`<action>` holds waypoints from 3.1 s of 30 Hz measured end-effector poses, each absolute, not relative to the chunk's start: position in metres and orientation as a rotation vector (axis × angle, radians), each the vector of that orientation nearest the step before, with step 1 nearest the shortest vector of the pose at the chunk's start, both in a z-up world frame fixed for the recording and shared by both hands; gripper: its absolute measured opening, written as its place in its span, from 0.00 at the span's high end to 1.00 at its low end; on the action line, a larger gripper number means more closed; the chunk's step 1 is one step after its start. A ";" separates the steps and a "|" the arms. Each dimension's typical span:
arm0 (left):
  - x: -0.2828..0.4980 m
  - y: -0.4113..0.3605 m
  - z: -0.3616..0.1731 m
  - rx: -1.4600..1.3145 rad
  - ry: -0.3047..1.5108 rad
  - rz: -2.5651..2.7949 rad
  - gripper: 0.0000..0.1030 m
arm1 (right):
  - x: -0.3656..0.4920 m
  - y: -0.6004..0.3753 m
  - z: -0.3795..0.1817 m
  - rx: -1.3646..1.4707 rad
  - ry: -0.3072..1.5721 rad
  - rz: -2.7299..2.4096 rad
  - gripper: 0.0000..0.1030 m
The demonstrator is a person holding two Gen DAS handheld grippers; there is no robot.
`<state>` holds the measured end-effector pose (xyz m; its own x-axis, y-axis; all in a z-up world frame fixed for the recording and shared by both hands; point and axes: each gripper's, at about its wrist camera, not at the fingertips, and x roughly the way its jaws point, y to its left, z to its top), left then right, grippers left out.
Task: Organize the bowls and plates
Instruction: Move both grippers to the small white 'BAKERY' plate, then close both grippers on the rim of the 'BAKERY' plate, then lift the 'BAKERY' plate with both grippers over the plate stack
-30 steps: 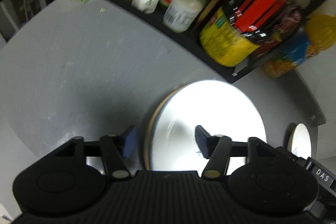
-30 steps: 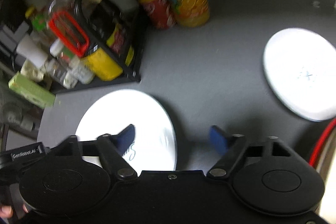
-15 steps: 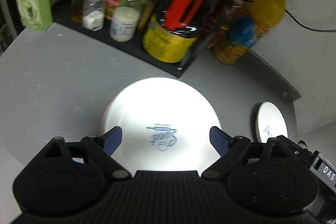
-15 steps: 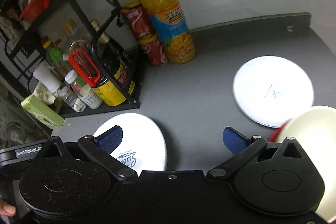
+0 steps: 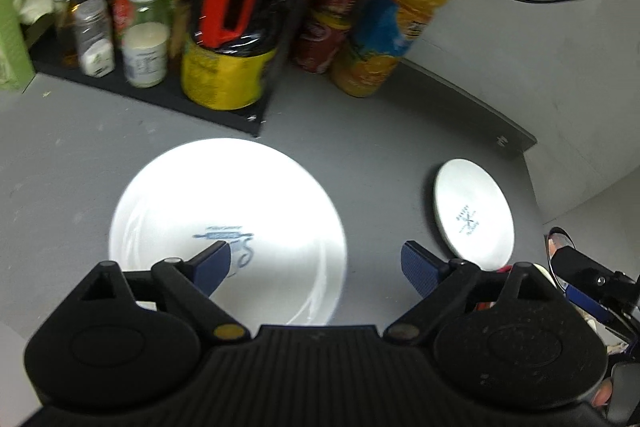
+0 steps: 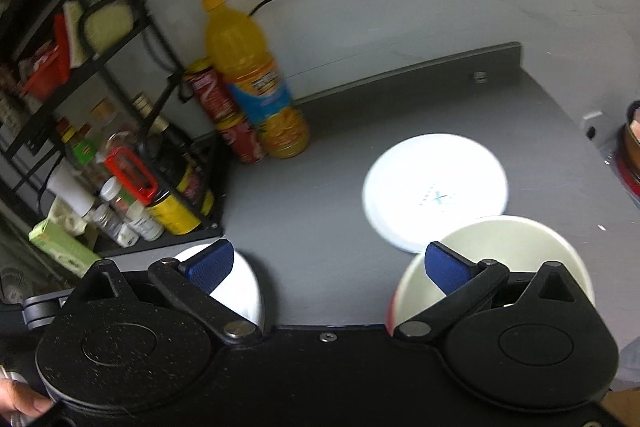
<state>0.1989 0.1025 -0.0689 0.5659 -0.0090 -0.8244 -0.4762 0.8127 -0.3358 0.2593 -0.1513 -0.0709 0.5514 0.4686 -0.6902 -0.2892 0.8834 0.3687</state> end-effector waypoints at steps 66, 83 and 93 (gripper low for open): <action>0.406 0.004 -0.193 -0.746 1.180 0.232 0.94 | 0.474 -0.234 -0.231 0.252 1.376 0.511 0.87; 0.389 0.016 -0.142 -0.747 1.070 0.161 0.94 | 0.459 -0.236 -0.169 0.263 1.174 0.564 0.92; 0.352 0.034 -0.107 -0.701 1.016 0.122 0.94 | 0.420 -0.228 -0.136 0.293 1.112 0.566 0.91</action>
